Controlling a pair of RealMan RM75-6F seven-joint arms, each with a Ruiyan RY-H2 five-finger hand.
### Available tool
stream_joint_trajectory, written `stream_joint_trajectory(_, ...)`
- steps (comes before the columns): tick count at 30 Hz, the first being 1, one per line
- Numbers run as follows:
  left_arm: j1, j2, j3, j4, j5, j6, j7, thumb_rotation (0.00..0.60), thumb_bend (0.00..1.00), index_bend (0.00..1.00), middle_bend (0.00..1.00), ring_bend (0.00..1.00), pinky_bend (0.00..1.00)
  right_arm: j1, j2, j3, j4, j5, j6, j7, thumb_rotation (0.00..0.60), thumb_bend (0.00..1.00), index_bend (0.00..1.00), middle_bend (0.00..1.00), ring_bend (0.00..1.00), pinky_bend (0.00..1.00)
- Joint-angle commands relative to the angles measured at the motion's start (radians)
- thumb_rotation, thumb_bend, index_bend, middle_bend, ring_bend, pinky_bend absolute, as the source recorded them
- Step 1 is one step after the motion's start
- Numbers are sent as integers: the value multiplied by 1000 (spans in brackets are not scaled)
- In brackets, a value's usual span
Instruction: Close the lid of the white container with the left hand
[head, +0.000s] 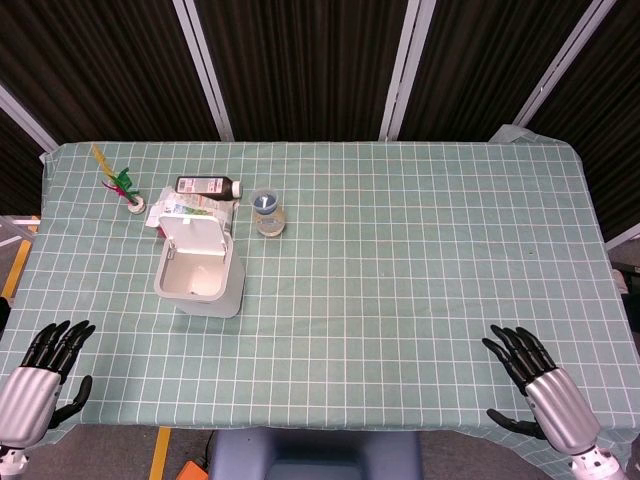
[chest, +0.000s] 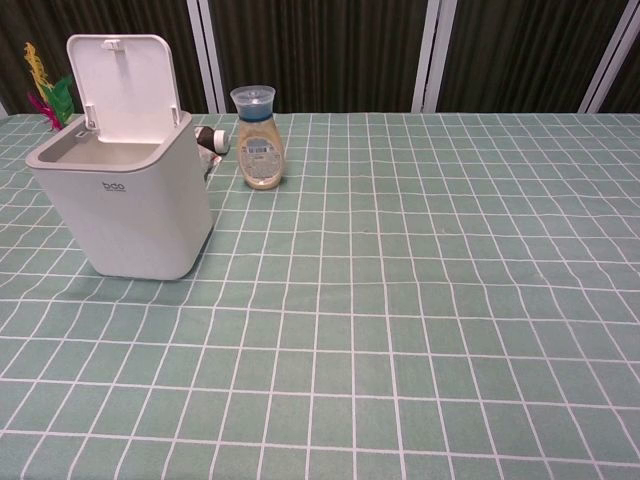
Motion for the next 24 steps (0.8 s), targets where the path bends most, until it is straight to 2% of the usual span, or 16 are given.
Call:
stream_joint_trajectory(1, 0, -1, -1, -1, 2, -3, 0, 600, 517, 61, 58, 6, 74, -1, 1, 1, -1, -1, 6, 6, 600, 211, 0, 0, 0, 0)
stream_joint_trajectory(4, -11, -8, -18, -16, -3, -13, -6, 600, 517, 61, 64, 9, 94, 0, 2, 2, -2, 5, 4, 13, 600, 211, 0, 0, 0, 0)
stream_joint_trajectory(5, -22, -11, -34, -26, -5, -13, -2, 600, 516, 61, 87, 30, 131, 1, 2, 4, -2, 6, 3, 14, 600, 211, 0, 0, 0, 0)
stream_joint_trajectory(6, -38, -13, -59, -36, -6, -13, 5, 600, 516, 61, 145, 91, 222, 3, 1, 5, -1, 8, 1, 14, 600, 210, 0, 0, 0, 0)
stream_joint_trajectory(7, -66, -18, -101, -55, -15, -13, 7, 600, 517, 62, 228, 175, 353, 5, 0, 6, 0, 10, -4, 13, 600, 210, 0, 0, 0, 0)
stream_joint_trajectory(9, -117, -24, -175, -97, -63, -38, -15, 600, 527, 67, 522, 461, 766, 10, 0, 9, 0, 16, -13, 17, 600, 210, 0, 0, 0, 0)
stream_joint_trajectory(10, -145, -23, -211, -125, -98, -62, -28, 600, 534, 73, 685, 613, 911, 12, 0, 11, -1, 20, -16, 18, 600, 210, 0, 0, 0, 0)
stream_joint_trajectory(11, -183, -19, -260, -163, -150, -102, -39, 600, 541, 83, 806, 727, 973, 13, 0, 13, -2, 25, -19, 18, 600, 211, 0, 0, 0, 0)
stream_joint_trajectory(12, -214, -16, -299, -186, -194, -133, -36, 600, 546, 98, 915, 839, 999, 13, -1, 14, -2, 27, -20, 17, 600, 210, 0, 0, 0, 0)
stream_joint_trajectory(13, -256, -18, -348, -202, -257, -180, -9, 600, 550, 116, 973, 913, 1000, 13, -1, 15, -3, 28, -20, 14, 600, 210, 0, 0, 0, 0)
stream_joint_trajectory(15, -319, -19, -402, -217, -352, -264, 41, 600, 555, 140, 1000, 978, 1000, 12, -3, 18, -3, 28, -20, 2, 600, 211, 0, 0, 0, 0)
stream_joint_trajectory(17, -389, -19, -446, -236, -465, -372, 88, 600, 557, 148, 1000, 997, 1000, 12, -8, 21, -2, 29, -20, -12, 600, 211, 0, 0, 0, 0)
stream_joint_trajectory(20, -477, -30, -478, -238, -609, -492, 169, 600, 556, 162, 1000, 1000, 1000, 14, -10, 23, -3, 36, -29, -17, 600, 210, 0, 0, 0, 0)
stream_joint_trajectory(24, -562, -89, -493, -202, -715, -525, 286, 600, 557, 175, 1000, 1000, 1000, 15, -8, 32, -5, 53, -31, -15, 600, 210, 0, 0, 0, 0)
